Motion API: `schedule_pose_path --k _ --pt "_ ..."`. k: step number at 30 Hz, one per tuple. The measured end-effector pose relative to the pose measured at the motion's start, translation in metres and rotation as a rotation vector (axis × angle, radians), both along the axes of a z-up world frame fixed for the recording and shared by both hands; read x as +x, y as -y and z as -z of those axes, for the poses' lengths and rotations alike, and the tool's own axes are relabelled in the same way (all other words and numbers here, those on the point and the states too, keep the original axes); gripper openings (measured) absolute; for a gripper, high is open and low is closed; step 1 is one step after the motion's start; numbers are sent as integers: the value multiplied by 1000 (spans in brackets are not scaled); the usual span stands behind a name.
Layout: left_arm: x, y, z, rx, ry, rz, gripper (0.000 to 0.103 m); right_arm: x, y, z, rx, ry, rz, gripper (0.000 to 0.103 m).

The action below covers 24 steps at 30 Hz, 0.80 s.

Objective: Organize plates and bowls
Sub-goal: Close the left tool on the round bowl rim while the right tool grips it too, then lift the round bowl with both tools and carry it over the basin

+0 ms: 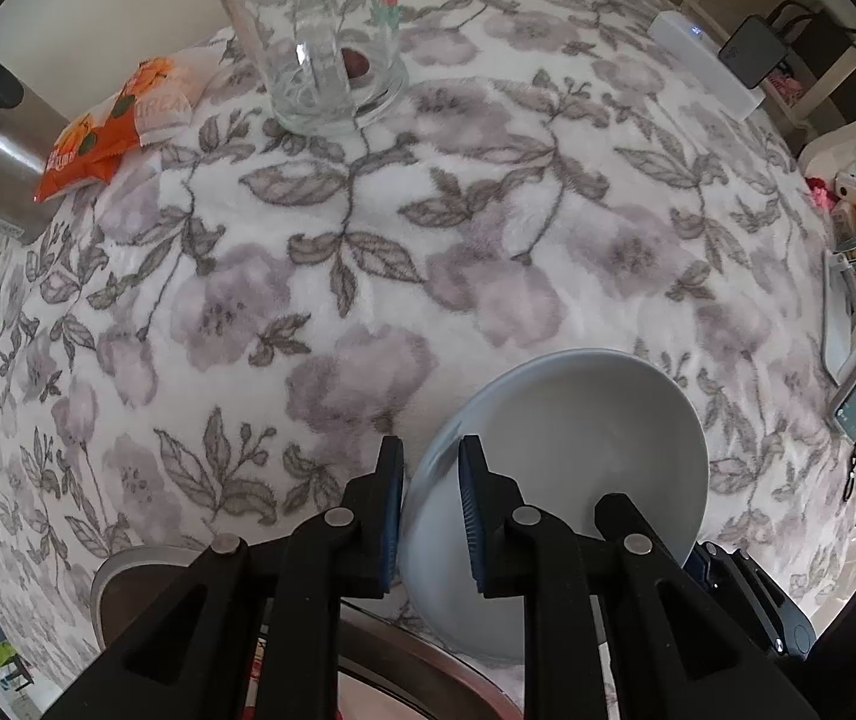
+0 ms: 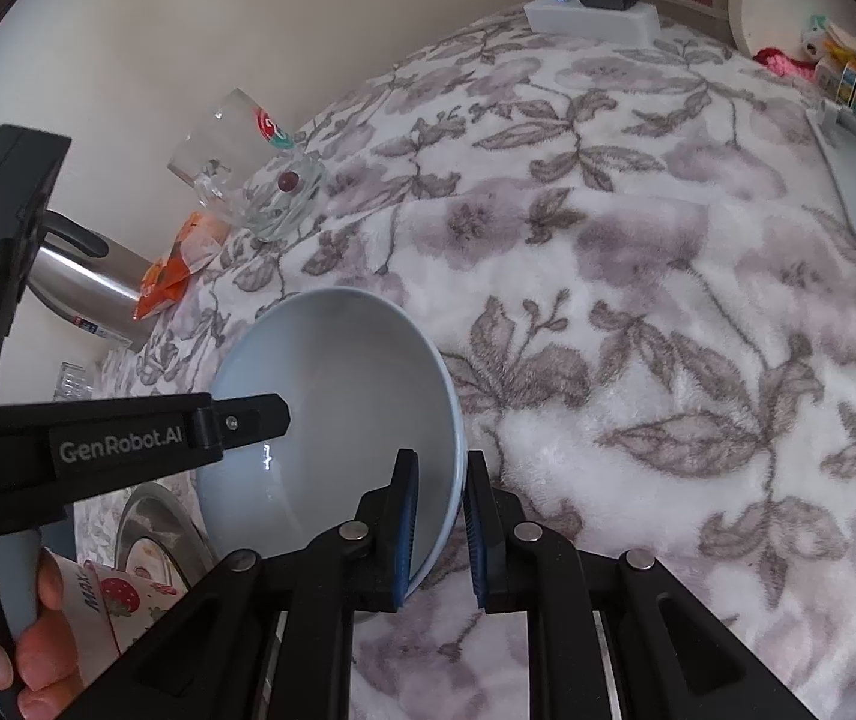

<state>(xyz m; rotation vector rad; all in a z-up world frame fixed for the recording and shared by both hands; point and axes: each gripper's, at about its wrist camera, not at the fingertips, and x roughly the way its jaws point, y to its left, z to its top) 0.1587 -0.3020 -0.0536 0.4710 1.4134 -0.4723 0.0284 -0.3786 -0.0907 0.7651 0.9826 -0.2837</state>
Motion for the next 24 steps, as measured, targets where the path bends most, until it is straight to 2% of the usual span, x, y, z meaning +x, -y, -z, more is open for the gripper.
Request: schedule_pose_path --k 5,11,24 --pt "-2 0 -18 -39 25 4 19 -3 1 -11 0 22 6 16" --pt "-8 -8 -47 -98 71 14 19 -6 -7 -40 -60 50 -3 16" --pt "-23 -57 -100 -255 157 -33 19 -11 -43 -90 -126 123 -68 16"
